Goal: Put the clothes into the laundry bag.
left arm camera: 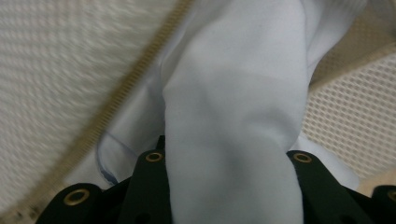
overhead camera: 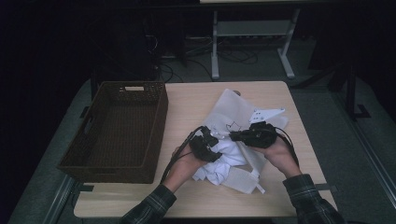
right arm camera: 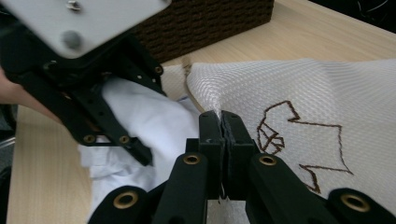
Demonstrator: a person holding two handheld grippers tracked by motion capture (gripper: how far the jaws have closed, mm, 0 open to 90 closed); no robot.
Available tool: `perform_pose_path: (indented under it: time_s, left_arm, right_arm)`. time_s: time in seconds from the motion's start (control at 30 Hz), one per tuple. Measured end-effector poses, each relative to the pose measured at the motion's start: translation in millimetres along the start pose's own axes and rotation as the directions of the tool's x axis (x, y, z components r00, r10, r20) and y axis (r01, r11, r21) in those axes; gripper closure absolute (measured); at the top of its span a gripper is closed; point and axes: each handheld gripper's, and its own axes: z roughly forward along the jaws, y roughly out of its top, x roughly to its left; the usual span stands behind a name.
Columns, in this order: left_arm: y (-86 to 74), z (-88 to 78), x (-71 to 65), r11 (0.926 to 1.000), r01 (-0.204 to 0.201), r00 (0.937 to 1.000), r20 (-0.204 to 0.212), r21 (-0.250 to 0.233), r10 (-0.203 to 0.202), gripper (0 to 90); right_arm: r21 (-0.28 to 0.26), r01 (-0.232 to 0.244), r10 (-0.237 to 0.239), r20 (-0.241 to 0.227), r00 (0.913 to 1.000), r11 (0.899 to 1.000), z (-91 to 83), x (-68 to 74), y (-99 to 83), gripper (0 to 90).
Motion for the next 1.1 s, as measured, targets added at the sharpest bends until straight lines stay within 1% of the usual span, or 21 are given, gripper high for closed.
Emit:
perform_pose_path:
  time_s: [0.13, 0.33, 0.43, 0.5, 0.57, 0.63, 0.73, 0.87, 0.9, 1.0, 1.1]
  left_arm:
    - [3.5, 2.9, 7.1, 0.9991, 0.042, 0.9991, -0.006, -0.006, -0.042, 65.4]
    - [10.2, 12.1, 11.5, 0.9973, 0.074, 0.9971, -0.018, 0.000, -0.074, 65.0]
    - [11.1, 18.7, 12.3, 0.9955, 0.094, 0.9953, -0.021, 0.003, -0.094, 64.4]
    - [10.7, 22.6, 12.7, 0.9948, 0.102, 0.9946, -0.020, 0.006, -0.102, 63.4]
    - [9.7, 26.5, 13.1, 0.9950, 0.100, 0.9948, -0.020, 0.009, -0.100, 62.1]
    - [7.7, 28.5, 13.1, 0.9949, 0.101, 0.9947, -0.018, -0.001, -0.101, 59.7]
    - [6.0, 27.8, 13.7, 0.9951, 0.099, 0.9951, -0.006, -0.001, -0.099, 53.9]
    - [1.9, 22.8, 11.8, 0.9952, 0.094, 0.9956, 0.002, -0.026, -0.094, 45.5]
    - [0.1, 20.7, 11.2, 0.9954, 0.091, 0.9958, 0.007, -0.031, -0.091, 43.2]
    - [-4.9, 13.8, 9.7, 0.9944, 0.095, 0.9955, 0.001, -0.047, -0.095, 36.6]
    - [-9.7, 5.0, 9.8, 0.9934, 0.097, 0.9952, 0.000, -0.061, -0.097, 33.0]
  right_arm:
    - [-0.009, 0.005, -0.005, 0.001, 1.0000, 1.000, -1.7, 1.2, 1.5, 87.0]
    - [-0.005, 0.010, -0.010, 0.006, 0.9999, 1.000, 0.6, 2.3, 2.4, 87.0]
    - [0.003, 0.007, -0.007, 0.018, 0.9998, 1.000, 1.4, 1.5, 1.3, 87.0]
    - [0.012, 0.002, -0.003, 0.024, 0.9997, 1.000, 2.7, -0.5, -0.8, 87.0]
    - [0.019, -0.003, 0.002, 0.029, 0.9996, 1.000, 3.8, -1.8, -2.8, 87.0]
    - [0.021, -0.005, 0.004, 0.030, 0.9995, 1.000, 4.5, -3.1, -4.3, 87.0]
    - [0.022, -0.006, 0.005, 0.031, 0.9995, 1.000, 4.4, -4.2, -5.2, 86.9]
    - [0.025, -0.004, 0.003, 0.033, 0.9995, 1.000, 4.3, -4.9, -5.9, 86.6]
    - [0.024, -0.003, 0.002, 0.033, 0.9995, 1.000, 4.4, -5.1, -6.2, 86.6]
    - [0.035, -0.002, 0.001, 0.034, 0.9994, 0.999, 5.5, -5.8, -6.9, 86.4]
    - [0.035, -0.002, 0.001, 0.034, 0.9994, 0.999, 5.6, -5.9, -7.0, 86.4]
